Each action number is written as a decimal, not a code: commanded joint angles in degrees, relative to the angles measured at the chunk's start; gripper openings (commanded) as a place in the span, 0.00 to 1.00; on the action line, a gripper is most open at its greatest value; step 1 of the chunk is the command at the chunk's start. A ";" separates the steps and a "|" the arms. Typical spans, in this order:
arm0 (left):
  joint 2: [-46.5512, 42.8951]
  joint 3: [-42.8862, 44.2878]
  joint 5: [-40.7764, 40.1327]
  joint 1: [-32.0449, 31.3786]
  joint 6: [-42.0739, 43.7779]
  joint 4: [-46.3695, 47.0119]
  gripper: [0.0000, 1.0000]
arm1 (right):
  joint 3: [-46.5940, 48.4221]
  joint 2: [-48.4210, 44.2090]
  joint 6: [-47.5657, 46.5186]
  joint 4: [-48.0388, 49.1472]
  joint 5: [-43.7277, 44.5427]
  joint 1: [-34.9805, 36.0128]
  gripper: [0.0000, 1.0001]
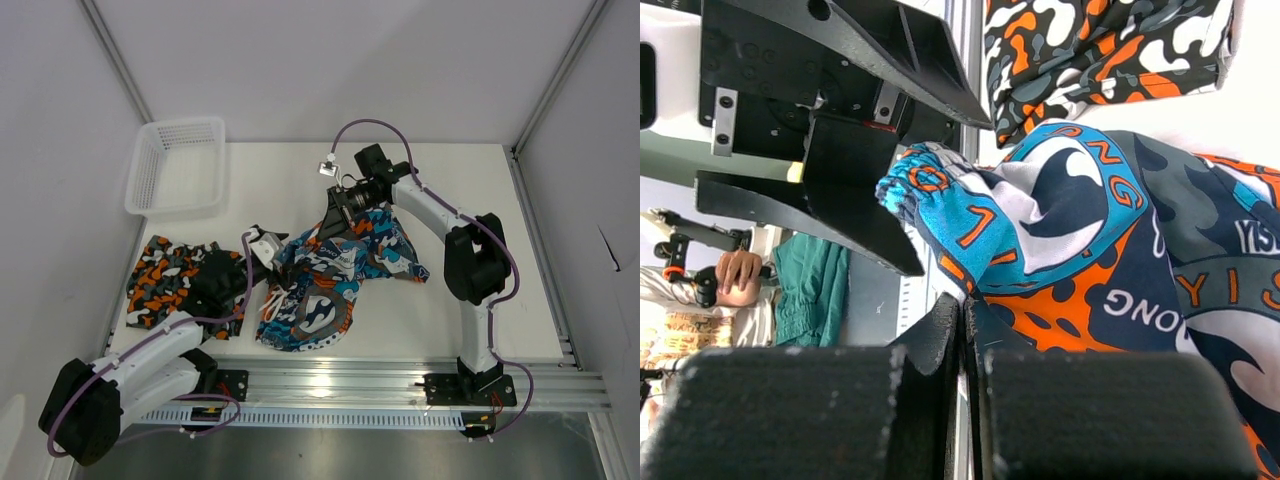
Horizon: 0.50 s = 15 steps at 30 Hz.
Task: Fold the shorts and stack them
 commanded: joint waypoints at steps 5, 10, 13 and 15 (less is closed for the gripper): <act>1.75 3.34 0.32 -0.31 3.36 3.66 0.79 | 2.52 -0.93 0.17 -1.16 -1.88 0.16 0.00; 3.07 4.14 -0.21 -0.31 2.83 4.19 0.72 | 2.43 -1.10 -0.27 -1.87 -1.35 0.69 0.00; 3.42 4.49 0.05 -0.31 2.57 4.71 0.72 | 2.35 -1.28 -0.45 -2.13 -1.08 0.95 0.00; 3.78 5.01 0.14 -0.39 2.74 4.63 0.71 | 2.26 -1.45 -0.45 -2.22 -1.08 0.95 0.00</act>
